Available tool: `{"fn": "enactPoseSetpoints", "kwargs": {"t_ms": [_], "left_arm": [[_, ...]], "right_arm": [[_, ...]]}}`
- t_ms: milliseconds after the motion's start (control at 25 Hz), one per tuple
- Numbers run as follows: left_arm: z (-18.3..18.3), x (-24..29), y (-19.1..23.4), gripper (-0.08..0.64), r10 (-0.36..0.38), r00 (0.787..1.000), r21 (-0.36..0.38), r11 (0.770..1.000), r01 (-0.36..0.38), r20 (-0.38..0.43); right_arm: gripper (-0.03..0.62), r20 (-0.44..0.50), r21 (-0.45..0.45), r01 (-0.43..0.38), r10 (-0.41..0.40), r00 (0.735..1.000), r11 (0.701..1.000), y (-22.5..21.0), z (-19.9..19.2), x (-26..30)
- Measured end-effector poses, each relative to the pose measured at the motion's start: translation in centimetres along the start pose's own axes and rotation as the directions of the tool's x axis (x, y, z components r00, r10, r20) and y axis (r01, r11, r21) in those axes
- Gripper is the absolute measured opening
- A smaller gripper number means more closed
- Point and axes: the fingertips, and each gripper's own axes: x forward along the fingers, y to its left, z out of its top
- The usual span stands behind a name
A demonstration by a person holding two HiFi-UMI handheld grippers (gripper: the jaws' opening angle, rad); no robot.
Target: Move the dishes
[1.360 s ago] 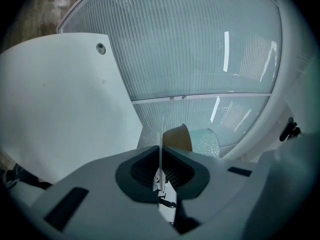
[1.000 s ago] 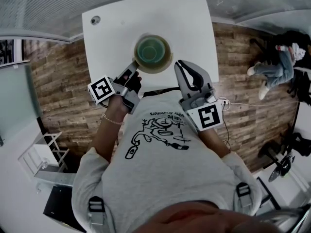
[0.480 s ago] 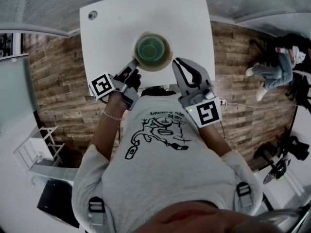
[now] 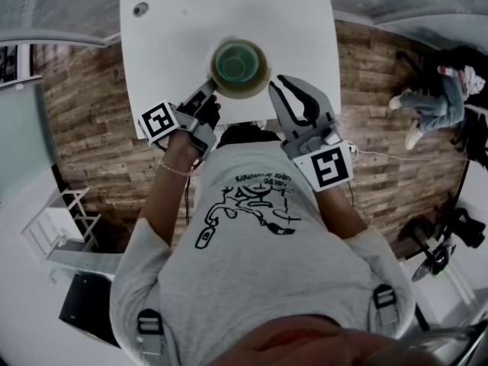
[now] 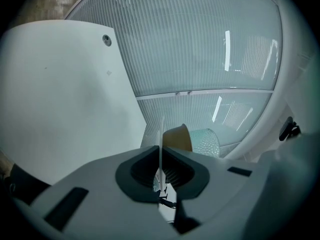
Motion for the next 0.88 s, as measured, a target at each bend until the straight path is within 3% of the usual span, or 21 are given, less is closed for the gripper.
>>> {"fn": "enactPoseSetpoints", "kwargs": {"t_ms": [480,880], "left_arm": [[-1.5,3.3,3.0,0.015,0.012,0.999,-0.008,1.0,-0.013,-0.044],[-0.8,5.4,5.8,0.015,0.012,0.999,-0.005,1.0,-0.012,-0.051]], "right_arm": [[0.25,-0.04,0.032,-0.036,0.037,0.999,0.999,-1.5,-3.3,1.4],[0.33,-0.122,0.032,-0.062,0.066,0.99,0.998,-2.9,-7.6,4.0]]}}
